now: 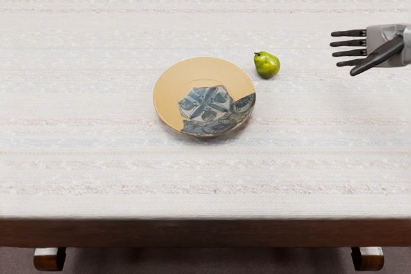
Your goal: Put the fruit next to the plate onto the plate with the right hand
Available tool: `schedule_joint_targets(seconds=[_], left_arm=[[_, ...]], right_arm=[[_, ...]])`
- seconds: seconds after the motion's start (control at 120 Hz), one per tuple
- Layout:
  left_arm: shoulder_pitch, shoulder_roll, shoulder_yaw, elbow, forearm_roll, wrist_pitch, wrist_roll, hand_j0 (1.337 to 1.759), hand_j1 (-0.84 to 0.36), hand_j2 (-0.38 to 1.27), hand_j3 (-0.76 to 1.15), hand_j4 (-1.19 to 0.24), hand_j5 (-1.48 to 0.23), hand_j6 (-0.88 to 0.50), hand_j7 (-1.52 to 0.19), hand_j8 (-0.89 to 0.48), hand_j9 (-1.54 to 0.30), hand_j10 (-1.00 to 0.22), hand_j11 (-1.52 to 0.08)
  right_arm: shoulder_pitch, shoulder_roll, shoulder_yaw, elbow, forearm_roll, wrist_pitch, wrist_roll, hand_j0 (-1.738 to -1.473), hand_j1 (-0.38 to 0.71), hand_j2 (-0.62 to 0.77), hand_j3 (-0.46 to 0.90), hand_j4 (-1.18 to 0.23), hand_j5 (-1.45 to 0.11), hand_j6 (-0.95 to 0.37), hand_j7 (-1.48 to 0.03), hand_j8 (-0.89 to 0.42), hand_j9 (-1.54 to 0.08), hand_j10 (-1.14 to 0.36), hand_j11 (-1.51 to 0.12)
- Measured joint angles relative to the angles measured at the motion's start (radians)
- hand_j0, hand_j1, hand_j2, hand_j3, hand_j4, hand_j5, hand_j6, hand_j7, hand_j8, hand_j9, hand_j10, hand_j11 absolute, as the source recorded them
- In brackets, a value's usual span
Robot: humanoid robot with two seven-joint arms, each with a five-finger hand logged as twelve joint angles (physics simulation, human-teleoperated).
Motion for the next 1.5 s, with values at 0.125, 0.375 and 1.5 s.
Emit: schedule_joint_targets(seconds=[0.125,0.375,1.5], left_arm=[[0.000,0.000,0.000,0.000,0.000,0.000,0.000,1.658,0.33,0.00,0.00,-0.01,-0.02,-0.01,-0.02,-0.01,-0.02,-0.01,-0.02],[-0.004,0.000,0.001,0.000,0.000,0.000,0.000,1.658,0.33,0.00,0.00,-0.01,-0.02,-0.01,-0.02,-0.01,-0.02,-0.01,-0.02],[-0.012,0.000,0.002,0.004,0.003,0.000,0.000,1.658,0.33,0.00,0.00,-0.01,-0.02,-0.01,-0.02,-0.01,-0.02,-0.01,-0.02]], right_arm=[[-0.005,0.013,0.004,0.000,0.001,0.000,0.000,-1.658,-0.35,0.00,0.00,0.00,0.00,0.00,0.00,0.00,0.00,0.00,0.00],[0.061,0.105,-0.004,-0.004,-0.141,0.000,0.000,-1.658,-0.35,0.00,0.00,0.00,0.00,0.00,0.00,0.00,0.00,0.00,0.00],[0.294,0.771,-0.508,-0.554,-0.626,-0.396,0.000,-1.658,-0.35,0.00,0.00,0.00,0.00,0.00,0.00,0.00,0.00,0.00,0.00]])
